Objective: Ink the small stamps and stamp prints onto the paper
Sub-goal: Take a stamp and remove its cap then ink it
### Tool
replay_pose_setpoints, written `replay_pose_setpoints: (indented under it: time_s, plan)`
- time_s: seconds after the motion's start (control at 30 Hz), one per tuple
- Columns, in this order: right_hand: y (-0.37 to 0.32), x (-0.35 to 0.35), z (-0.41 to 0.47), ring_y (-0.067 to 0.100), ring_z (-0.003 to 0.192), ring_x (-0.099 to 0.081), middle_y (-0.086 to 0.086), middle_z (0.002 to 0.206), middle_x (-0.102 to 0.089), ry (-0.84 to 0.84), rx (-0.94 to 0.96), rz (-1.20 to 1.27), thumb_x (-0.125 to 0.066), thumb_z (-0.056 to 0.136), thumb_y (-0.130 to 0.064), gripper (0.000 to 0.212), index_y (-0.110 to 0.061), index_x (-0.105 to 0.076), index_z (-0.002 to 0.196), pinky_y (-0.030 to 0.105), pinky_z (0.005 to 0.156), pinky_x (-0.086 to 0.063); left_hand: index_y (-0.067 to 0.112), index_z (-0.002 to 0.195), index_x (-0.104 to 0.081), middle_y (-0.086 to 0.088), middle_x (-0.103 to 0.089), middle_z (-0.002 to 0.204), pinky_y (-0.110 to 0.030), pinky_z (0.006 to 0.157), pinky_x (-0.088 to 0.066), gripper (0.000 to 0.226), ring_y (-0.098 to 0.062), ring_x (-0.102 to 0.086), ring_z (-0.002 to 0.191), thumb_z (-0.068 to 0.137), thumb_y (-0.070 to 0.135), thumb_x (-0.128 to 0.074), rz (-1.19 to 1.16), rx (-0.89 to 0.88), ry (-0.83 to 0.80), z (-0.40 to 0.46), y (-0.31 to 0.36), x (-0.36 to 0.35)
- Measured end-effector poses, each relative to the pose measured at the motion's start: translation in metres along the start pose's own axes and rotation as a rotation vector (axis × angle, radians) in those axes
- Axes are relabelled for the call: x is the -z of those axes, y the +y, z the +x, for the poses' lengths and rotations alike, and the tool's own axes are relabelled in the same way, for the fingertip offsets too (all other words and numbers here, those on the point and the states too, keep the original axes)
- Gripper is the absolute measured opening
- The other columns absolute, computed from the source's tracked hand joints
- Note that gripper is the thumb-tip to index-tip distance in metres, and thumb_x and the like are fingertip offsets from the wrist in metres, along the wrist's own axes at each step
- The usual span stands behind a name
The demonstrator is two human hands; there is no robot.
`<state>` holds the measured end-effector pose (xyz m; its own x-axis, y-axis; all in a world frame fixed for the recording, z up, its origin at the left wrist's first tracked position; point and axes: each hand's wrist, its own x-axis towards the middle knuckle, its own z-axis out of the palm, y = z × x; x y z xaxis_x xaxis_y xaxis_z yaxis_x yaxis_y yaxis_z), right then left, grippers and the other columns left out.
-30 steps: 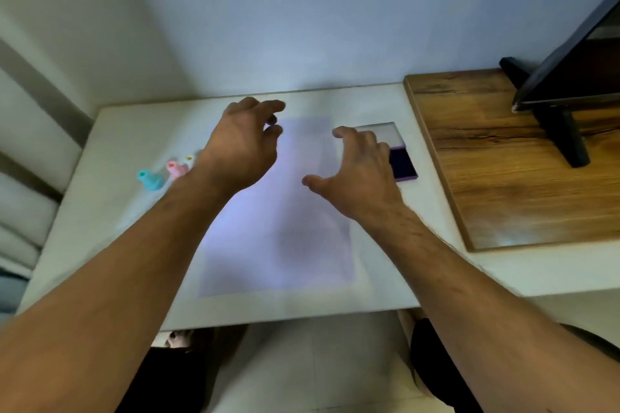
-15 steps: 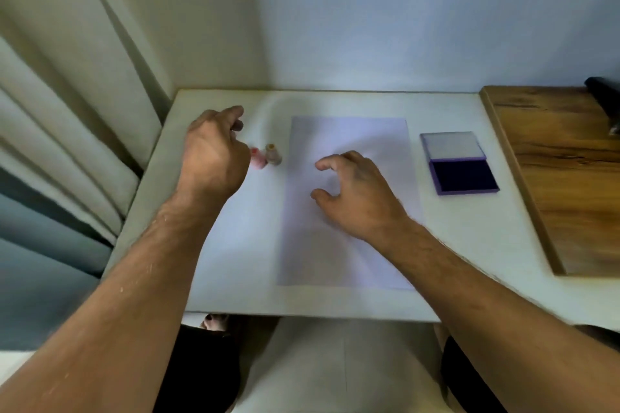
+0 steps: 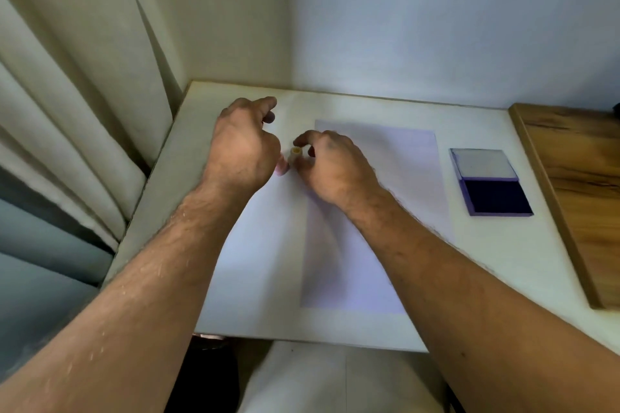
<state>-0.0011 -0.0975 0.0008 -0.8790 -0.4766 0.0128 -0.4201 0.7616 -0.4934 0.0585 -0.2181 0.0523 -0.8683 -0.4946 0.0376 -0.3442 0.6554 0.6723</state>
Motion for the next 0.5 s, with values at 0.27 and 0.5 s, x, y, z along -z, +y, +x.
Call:
replay_pose_setpoints:
  time_s: [0.27,0.5]
  plan:
    - [0.006,0.051,-0.033,0.013,0.061,-0.058,-0.003,0.083,-0.074,0.086,-0.373,0.771,-0.073,0.077,-0.034,0.019,-0.019,-0.072,0.089,0.030,0.061,-0.049,0.026,0.135,-0.054,0.004,-0.061,0.116,-0.012,0.084,-0.040,0.061,-0.006,-0.057,0.094,0.081,0.000,-0.060,-0.066,-0.139,-0.035,-0.020,0.010,0.000]
    - [0.026,0.083,-0.079,0.020,0.063,-0.056,0.005,0.090,-0.078,-0.060,-0.555,1.102,-0.064,0.086,-0.031,0.026,-0.013,-0.068,0.105,0.034,0.063,-0.046,0.035,0.113,-0.066,0.014,-0.067,0.104,-0.022,0.081,-0.056,0.045,0.003,-0.068,0.091,0.076,0.013,-0.079,-0.282,-0.237,-0.296,-0.046,0.032,-0.011]
